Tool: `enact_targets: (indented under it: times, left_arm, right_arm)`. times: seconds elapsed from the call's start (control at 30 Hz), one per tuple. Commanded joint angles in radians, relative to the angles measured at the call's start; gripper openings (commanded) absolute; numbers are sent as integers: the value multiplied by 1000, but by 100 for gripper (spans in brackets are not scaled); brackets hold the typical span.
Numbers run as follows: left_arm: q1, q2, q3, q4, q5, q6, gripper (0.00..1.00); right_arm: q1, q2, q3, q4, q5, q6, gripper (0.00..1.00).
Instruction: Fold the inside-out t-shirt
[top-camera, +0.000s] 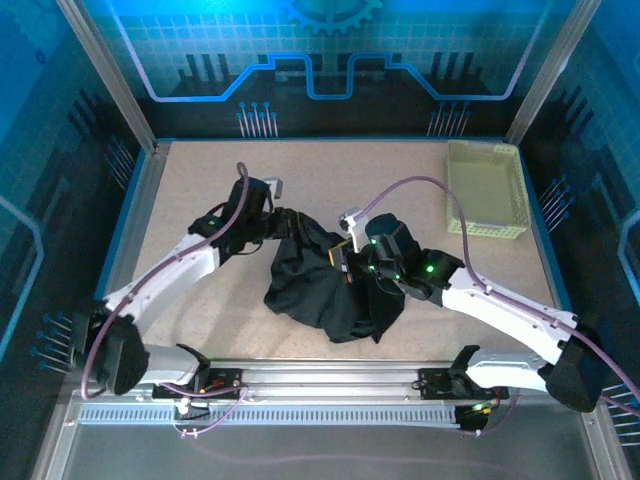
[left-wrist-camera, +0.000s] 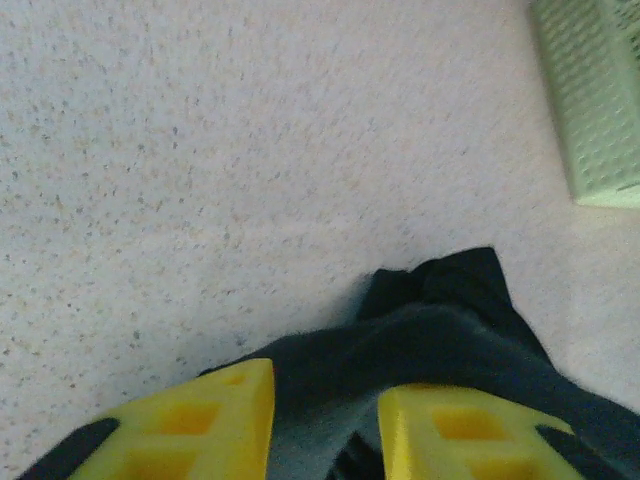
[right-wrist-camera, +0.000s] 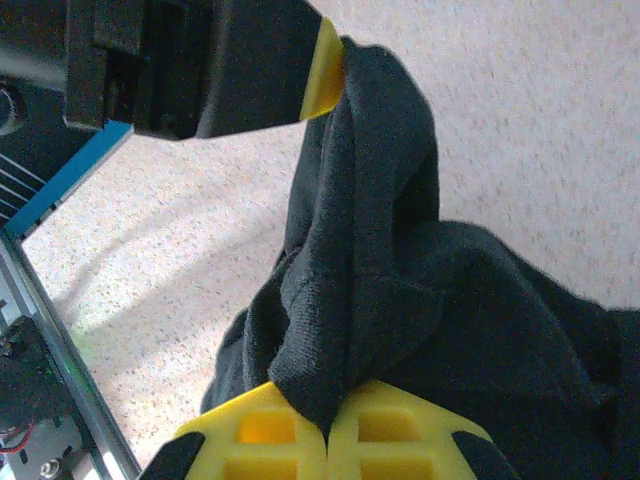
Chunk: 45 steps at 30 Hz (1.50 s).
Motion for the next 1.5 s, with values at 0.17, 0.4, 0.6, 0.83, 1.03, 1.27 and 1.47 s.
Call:
enact_targets:
  times: [0.17,0.4,0.6,0.83,1.03,1.27,1.47]
  left_arm:
    - [-144,-230,-177,-5,-74,-23,75]
    - [-167,-277,-305,50,-22,-355,76]
    - [-178,-259,-417,288,43,-563,76]
    - [-214,-157,-436,415,70,-638,77]
    - [-228,-83,-441,454,87,-653,54]
    - [-251,-79,-413,432,65,-589,13]
    - [-312,-136,-431,462,9,-495,0]
  right_arm:
    - [-17,-29,-108,143,-85,63,0]
    - [3,-31,-176,194,-20,94,0]
    - [30,-52,-242,235,57,131,0]
    - [52,-44,-295,302,77,147,0]
    - [66,-44,-314,304,118,168,0]
    - [60,-64,-255,154,185,141,38]
    - [39,-12,-81,-12,140,71,67]
